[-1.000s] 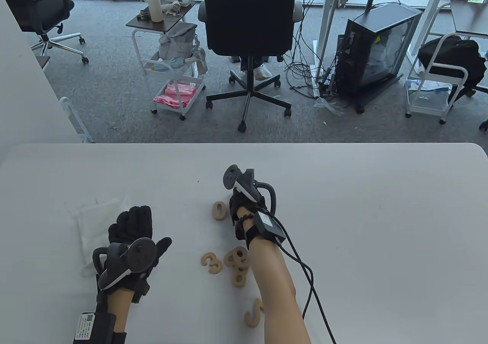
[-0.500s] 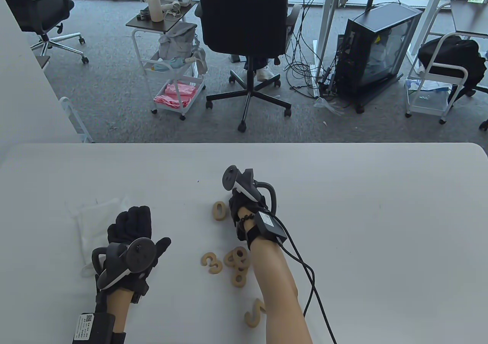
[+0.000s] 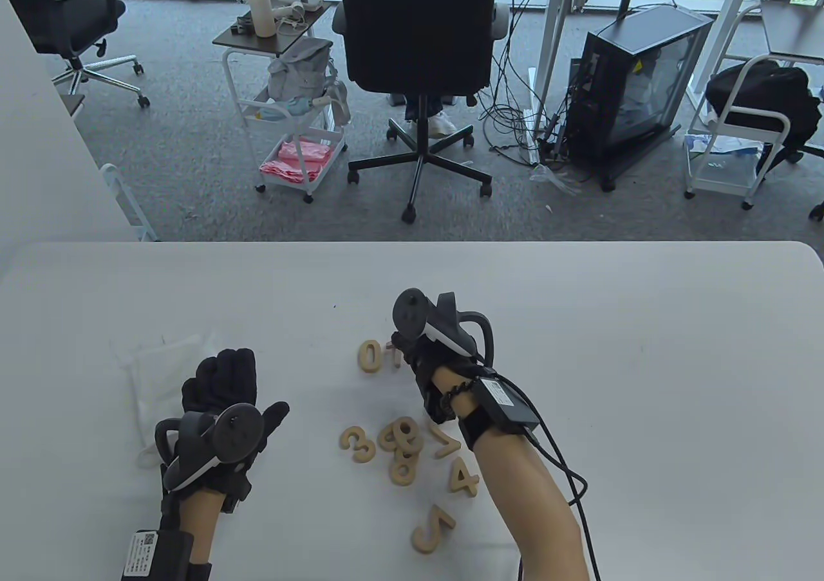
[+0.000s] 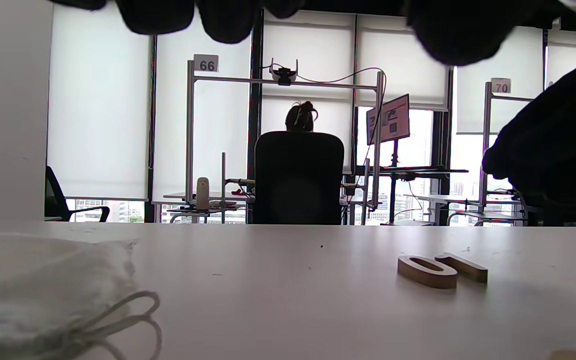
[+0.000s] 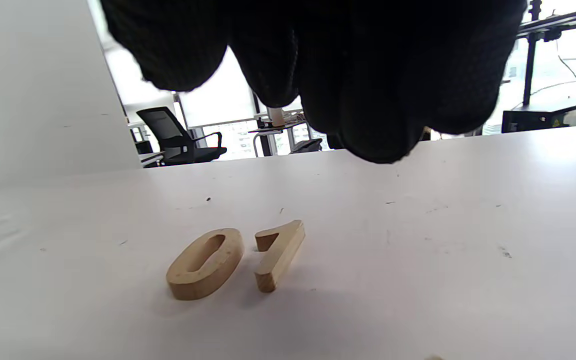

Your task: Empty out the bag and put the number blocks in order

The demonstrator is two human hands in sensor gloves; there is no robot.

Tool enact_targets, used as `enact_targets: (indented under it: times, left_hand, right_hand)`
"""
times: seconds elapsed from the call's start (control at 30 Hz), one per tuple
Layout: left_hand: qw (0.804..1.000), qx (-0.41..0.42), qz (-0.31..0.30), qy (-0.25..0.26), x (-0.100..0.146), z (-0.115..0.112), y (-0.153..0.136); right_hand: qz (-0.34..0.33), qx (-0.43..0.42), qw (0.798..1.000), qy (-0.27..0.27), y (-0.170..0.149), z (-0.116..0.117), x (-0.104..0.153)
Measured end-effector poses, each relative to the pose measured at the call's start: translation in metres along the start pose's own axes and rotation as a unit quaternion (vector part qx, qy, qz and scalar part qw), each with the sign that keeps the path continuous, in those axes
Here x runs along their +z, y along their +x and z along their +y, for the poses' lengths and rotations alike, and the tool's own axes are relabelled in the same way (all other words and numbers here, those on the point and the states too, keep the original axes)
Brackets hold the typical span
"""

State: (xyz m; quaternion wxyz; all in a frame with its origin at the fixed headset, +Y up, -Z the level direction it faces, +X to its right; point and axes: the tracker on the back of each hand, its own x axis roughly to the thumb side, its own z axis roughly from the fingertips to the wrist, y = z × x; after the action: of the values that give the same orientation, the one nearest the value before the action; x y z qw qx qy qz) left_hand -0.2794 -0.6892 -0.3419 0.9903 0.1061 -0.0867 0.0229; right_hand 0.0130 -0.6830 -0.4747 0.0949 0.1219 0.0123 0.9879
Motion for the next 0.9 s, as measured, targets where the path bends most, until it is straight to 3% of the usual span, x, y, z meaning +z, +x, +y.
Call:
enact_targets:
  times: [0.1, 0.37, 0.53, 0.63, 0.73, 0.9]
  left_hand:
    - [1.000, -0.002, -0.004, 0.003, 0.001, 0.001, 0.002]
    - [1.000, -0.004, -0.011, 0.007, 0.002, 0.001, 0.005]
    - [1.000, -0.005, -0.015, 0.012, 0.002, 0.001, 0.006]
    - [1.000, -0.009, -0.017, 0.012, 0.003, 0.001, 0.007]
    - [1.000, -0.010, -0.018, 0.011, 0.003, 0.001, 0.008]
    - [1.000, -0.013, -0.016, 0.010, 0.004, 0.001, 0.009]
  right_hand:
    - [-0.035, 0.021, 0.999, -0.022, 0.001, -0.012, 0.043]
    - [-0.094, -0.008, 0.995, -0.028, -0.007, -0.022, 0.125]
    - [-0.156, 0.076, 0.985, 0.015, 0.006, 0.003, 0.171]
    - [-0.229, 0.161, 0.958, 0.065, 0.017, 0.026, 0.189]
    - [-0.269, 0.213, 0.935, 0.089, 0.026, 0.047, 0.198]
    - [-0.295, 0.203, 0.925, 0.129, 0.031, 0.068, 0.202]
